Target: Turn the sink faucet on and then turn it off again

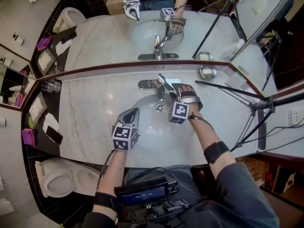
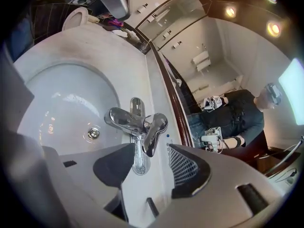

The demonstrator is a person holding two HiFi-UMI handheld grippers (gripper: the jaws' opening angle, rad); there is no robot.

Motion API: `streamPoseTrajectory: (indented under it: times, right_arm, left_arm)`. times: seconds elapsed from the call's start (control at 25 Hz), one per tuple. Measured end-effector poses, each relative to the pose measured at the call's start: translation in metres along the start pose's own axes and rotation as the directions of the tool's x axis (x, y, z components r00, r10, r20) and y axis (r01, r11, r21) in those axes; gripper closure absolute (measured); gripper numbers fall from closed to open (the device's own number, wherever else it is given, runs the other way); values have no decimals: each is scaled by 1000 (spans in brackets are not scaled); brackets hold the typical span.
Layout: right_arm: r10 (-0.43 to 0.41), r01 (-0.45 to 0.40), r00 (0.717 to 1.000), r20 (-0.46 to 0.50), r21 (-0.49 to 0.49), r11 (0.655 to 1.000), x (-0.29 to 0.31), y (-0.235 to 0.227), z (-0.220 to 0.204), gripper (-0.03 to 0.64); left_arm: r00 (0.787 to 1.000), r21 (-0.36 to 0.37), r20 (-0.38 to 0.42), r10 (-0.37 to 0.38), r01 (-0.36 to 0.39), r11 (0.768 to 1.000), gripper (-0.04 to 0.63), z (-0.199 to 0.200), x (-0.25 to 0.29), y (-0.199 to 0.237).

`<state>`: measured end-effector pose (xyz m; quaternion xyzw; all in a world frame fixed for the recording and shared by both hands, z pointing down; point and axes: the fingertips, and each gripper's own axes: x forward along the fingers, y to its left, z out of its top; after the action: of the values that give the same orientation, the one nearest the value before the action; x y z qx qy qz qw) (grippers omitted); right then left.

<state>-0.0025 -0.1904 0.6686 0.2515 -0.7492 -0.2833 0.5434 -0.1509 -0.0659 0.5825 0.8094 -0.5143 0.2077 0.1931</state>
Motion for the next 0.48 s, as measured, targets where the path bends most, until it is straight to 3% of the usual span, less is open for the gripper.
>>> streamPoseTrajectory:
  times: [0.28, 0.48]
  right_arm:
    - [-1, 3, 1000, 22, -72, 997, 16, -10, 18, 376]
    - [-13, 15, 999, 43, -45, 999, 15, -21, 24, 402]
  left_arm:
    - [1000, -36, -8, 21, -21, 999, 595, -5, -1, 19]
    - [1000, -44, -18, 10, -11, 999, 595, -10, 4, 19]
